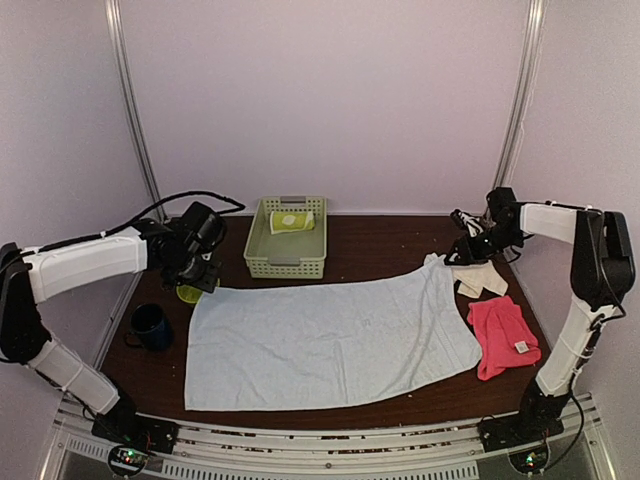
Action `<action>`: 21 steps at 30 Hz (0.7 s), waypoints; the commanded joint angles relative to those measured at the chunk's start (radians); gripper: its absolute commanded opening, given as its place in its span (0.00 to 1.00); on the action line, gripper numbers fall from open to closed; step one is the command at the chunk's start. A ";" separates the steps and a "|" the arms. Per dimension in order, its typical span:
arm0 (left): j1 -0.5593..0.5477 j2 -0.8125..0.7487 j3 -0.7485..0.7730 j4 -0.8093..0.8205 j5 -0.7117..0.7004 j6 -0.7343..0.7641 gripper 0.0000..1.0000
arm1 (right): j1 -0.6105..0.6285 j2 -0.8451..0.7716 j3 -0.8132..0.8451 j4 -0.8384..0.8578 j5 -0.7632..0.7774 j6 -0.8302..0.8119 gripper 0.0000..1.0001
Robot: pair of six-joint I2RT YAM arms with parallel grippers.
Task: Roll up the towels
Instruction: Flatten out the towel at the center of the board.
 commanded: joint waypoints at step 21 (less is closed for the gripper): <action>-0.267 -0.086 -0.254 -0.098 0.482 -0.327 0.20 | -0.002 -0.240 -0.443 -0.213 0.448 -0.434 0.22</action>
